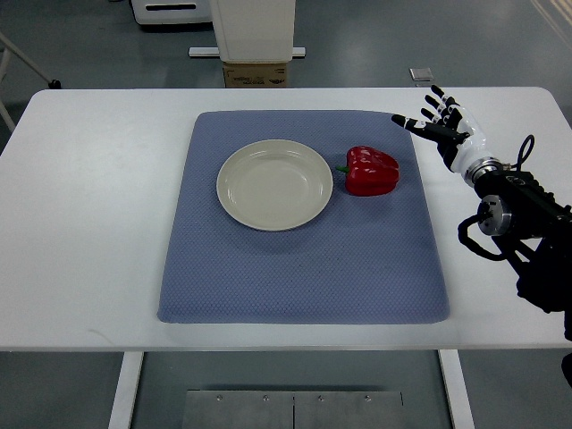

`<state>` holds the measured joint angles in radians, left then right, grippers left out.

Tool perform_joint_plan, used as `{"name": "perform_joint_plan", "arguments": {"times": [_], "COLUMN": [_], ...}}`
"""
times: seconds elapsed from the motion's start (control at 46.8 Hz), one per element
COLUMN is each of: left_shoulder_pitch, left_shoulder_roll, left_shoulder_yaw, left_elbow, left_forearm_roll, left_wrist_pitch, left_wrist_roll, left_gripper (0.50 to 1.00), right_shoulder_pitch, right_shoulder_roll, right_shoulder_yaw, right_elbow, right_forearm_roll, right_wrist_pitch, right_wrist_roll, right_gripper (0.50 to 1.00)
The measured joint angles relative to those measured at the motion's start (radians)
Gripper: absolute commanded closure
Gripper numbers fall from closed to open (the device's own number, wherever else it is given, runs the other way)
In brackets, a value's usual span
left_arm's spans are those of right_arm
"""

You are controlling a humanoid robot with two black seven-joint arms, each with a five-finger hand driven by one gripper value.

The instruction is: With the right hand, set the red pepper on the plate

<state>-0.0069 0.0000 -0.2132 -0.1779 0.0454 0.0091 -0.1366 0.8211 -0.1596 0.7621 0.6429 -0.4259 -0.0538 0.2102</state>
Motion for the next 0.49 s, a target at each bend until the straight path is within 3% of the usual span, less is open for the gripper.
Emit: {"name": "perform_joint_plan", "arguments": {"times": [0.491], "left_shoulder_pitch": [0.000], "left_shoulder_roll": [0.000], "left_shoulder_yaw": [0.000], "left_elbow": [0.000], "left_forearm_roll": [0.000], "left_wrist_pitch": [0.000], "left_wrist_roll": [0.000], "left_gripper": [0.500], "right_shoulder_pitch": [0.016], "right_shoulder_roll": [0.002], "right_shoulder_yaw": [0.002], "right_elbow": [0.001], "right_forearm_roll": [0.001], "right_wrist_pitch": [0.001], "right_wrist_roll": [-0.010], "right_gripper": [0.500]}}
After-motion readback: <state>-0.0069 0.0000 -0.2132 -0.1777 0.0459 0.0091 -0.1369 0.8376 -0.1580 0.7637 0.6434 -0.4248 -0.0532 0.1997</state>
